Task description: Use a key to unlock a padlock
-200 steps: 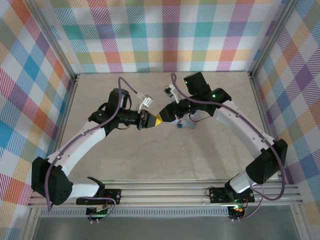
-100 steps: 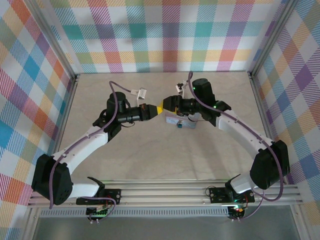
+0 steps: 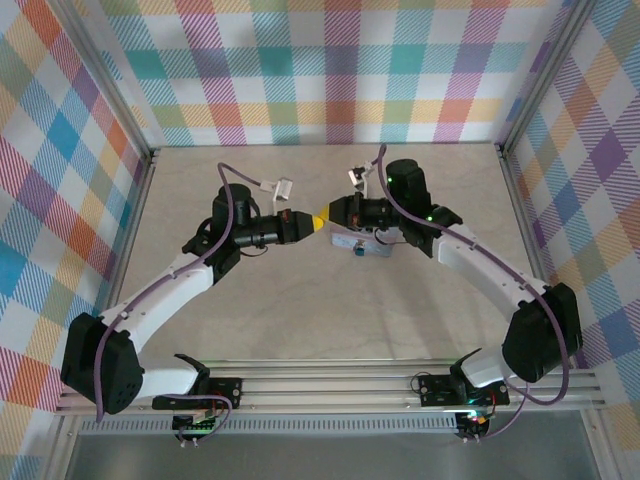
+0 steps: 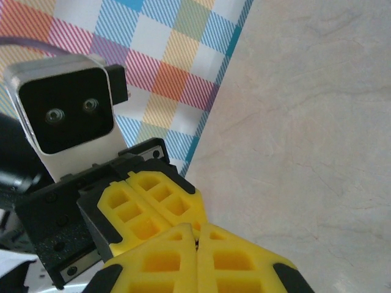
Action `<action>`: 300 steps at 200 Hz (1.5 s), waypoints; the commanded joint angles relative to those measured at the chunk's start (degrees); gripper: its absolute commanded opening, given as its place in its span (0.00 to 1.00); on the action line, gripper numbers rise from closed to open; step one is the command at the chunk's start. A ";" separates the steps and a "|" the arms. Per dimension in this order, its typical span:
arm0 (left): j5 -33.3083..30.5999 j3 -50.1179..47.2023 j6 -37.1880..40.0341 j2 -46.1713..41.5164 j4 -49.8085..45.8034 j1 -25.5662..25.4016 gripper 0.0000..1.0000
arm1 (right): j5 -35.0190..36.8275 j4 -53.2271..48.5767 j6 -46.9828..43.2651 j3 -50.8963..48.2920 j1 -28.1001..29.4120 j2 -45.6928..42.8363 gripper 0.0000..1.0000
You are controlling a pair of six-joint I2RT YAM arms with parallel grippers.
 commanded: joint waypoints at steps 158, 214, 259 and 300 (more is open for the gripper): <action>9.57 3.58 3.94 -4.45 0.70 0.25 0.40 | -11.47 -12.99 -27.20 10.99 0.15 0.24 0.00; 10.56 2.15 -1.03 -2.38 7.88 0.93 0.29 | -13.06 -11.73 -27.16 9.93 0.13 0.16 0.00; 10.68 1.68 -1.11 -2.17 7.89 0.90 0.22 | -10.46 -11.06 -25.79 9.00 -0.28 -0.37 0.00; 11.00 0.83 -1.52 -2.24 8.22 0.92 0.22 | -10.85 -6.70 -21.75 7.09 -1.20 -0.37 0.00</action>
